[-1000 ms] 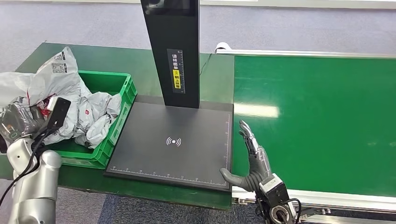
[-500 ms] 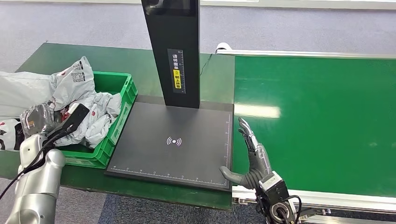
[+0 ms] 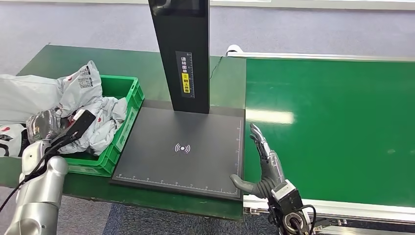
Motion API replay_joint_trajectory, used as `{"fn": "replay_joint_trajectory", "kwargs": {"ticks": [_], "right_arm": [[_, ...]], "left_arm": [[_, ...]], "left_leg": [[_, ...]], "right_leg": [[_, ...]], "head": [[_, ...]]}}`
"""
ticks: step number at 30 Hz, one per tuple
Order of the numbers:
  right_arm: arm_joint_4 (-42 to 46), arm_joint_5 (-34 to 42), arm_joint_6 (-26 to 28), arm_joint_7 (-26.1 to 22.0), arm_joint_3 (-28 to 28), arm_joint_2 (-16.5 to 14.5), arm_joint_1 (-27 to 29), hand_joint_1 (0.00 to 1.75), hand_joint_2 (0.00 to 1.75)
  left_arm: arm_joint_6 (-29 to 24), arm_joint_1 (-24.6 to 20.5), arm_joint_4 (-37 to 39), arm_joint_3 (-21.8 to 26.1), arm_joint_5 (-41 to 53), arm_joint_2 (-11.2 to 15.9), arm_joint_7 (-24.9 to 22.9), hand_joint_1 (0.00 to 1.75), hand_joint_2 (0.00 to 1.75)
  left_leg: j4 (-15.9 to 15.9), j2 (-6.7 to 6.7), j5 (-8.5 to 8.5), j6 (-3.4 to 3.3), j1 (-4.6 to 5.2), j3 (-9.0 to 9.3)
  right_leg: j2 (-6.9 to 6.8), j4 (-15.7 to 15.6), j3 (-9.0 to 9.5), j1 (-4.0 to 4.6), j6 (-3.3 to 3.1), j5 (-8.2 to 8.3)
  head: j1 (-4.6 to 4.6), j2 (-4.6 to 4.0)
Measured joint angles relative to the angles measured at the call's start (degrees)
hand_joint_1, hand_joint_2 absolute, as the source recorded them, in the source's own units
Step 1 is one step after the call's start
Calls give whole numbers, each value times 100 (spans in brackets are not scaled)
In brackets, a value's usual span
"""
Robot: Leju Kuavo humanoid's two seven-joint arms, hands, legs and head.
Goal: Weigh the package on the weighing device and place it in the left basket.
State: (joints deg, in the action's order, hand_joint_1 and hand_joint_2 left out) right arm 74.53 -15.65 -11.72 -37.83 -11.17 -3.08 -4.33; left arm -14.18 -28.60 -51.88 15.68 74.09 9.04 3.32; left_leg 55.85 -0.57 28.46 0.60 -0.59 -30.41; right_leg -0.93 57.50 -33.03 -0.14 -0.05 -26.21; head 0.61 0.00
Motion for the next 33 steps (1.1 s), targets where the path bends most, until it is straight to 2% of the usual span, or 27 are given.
{"fn": "replay_joint_trajectory", "kwargs": {"ticks": [2, 5, 9, 11, 14, 19, 27, 29, 31, 33], "right_arm": [[-9, -3, -45, -9, 2, 0, -29, 0, 175], [-37, -4, -91, -14, 4, 0, -97, 0, 175], [-92, 28, -138, -15, 5, 2, -185, 0, 175], [-111, 87, -194, -22, 7, 5, -201, 0, 175], [-117, 132, -211, -28, 19, 8, -199, 0, 175], [-117, 138, -170, -29, 31, 11, -147, 0, 175], [-117, 140, -102, -5, 30, 13, -63, 0, 175], [-117, 140, -72, 14, 27, 13, -48, 0, 175], [-115, 134, -37, 35, 22, 13, -29, 0, 175], [-100, 113, -9, 66, 20, 13, -1, 0, 175]], "left_arm": [[226, -32, 76, -121, -75, 25, 332, 175, 175], [285, -71, 209, -361, -295, 57, 929, 175, 175], [441, -195, 391, -719, -700, 67, 1448, 0, 0], [290, -271, 510, -892, -877, 53, 1590, 0, 0], [-281, -310, 620, -1112, -1213, -40, 1842, 0, 0], [-1049, -249, 496, -1377, -1862, -197, 2005, 0, 0], [-2275, 5, -115, -1351, -2684, -368, 2172, 0, 0], [-2485, 51, -229, -1248, -2580, -395, 2068, 0, 0], [-2536, 71, -284, -1113, -1976, -408, 1650, 0, 87], [-2385, 40, -223, -991, -1030, -401, 799, 0, 175]], "left_leg": [[0, 14, -3, -3, 1, 0], [0, 36, -9, -12, 5, 1], [1, 76, -19, -26, 13, 1], [1, 97, -25, -33, 19, 1], [2, 102, -28, -36, 25, -1], [4, 82, -28, -35, 27, -5], [2, 35, -21, -27, 19, -17], [2, 27, -20, -26, 18, -18], [2, 23, -20, -26, 18, -18], [2, 22, -20, -26, 18, -19]], "right_leg": [[-14, 0, 4, -1, 1, -1], [-38, -1, 12, -5, 2, -2], [-81, -2, 24, -16, 7, -6], [-102, -2, 26, -22, 9, -7], [-108, -3, 31, -25, 12, -4], [-87, -2, 24, -27, 18, 2], [-32, -2, -4, -20, 17, 3], [-25, -2, -7, -19, 17, 3], [-24, -1, -8, -19, 17, 3], [-24, -1, -8, -19, 17, 3]], "head": [[0, 0], [-1, 0], [-1, 0], [-1, 0], [-2, 0], [-2, 0], [-1, 0], [-1, 0], [-1, 0], [-2, 0]]}}
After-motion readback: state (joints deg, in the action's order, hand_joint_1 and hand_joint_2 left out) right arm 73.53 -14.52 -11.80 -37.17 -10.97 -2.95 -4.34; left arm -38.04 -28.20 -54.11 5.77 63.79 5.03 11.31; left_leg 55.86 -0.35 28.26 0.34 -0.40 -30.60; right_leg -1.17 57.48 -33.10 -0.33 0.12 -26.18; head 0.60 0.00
